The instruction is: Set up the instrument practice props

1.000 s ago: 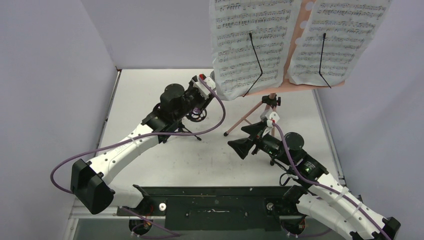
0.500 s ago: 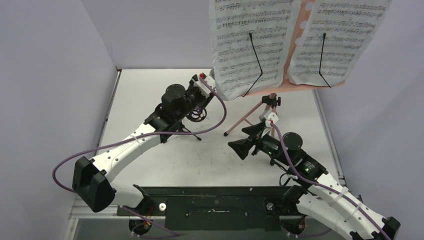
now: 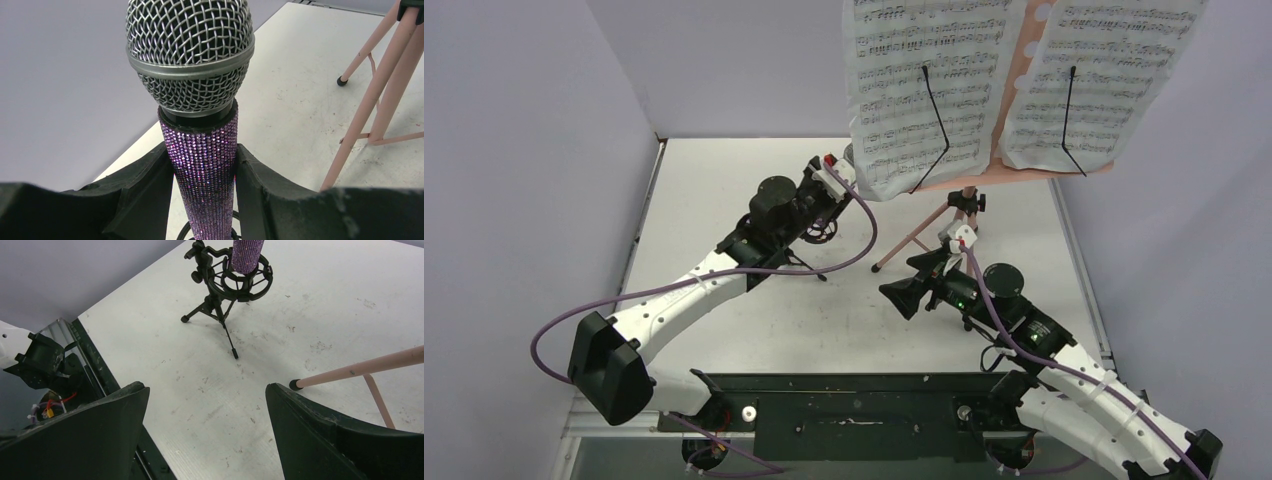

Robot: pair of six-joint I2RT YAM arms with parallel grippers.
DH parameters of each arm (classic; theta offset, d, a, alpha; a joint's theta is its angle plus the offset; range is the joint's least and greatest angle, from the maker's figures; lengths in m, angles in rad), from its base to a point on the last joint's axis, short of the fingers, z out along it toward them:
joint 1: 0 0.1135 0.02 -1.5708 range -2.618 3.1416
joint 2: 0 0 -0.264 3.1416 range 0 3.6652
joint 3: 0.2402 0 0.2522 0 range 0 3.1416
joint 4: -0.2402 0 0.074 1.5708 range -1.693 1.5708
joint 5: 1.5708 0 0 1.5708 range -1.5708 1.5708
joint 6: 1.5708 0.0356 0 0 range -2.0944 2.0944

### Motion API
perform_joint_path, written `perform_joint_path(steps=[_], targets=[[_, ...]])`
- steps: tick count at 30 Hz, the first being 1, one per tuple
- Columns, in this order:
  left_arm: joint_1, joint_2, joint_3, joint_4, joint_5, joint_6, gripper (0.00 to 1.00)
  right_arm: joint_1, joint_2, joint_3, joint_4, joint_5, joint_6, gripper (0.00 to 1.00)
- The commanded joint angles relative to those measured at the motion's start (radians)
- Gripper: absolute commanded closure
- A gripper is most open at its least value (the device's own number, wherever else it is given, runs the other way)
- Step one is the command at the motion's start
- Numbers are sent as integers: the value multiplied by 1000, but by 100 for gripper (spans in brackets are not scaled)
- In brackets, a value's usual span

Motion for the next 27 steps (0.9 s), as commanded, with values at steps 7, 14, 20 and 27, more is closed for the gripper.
perform_joint_path(steps=[7,14,20,27], targets=[[-3,-77,-3,61,-32,-6,100,0,4,4,42,11,-2,10],[-3,-98,-11,55,-37,-6,100,-1,12,5,49,8,1,10],[-3,-94,-29,64,-32,-13,100,-1,18,5,54,6,2,10],[-3,-87,-40,95,0,-34,100,0,18,7,51,6,2,10]])
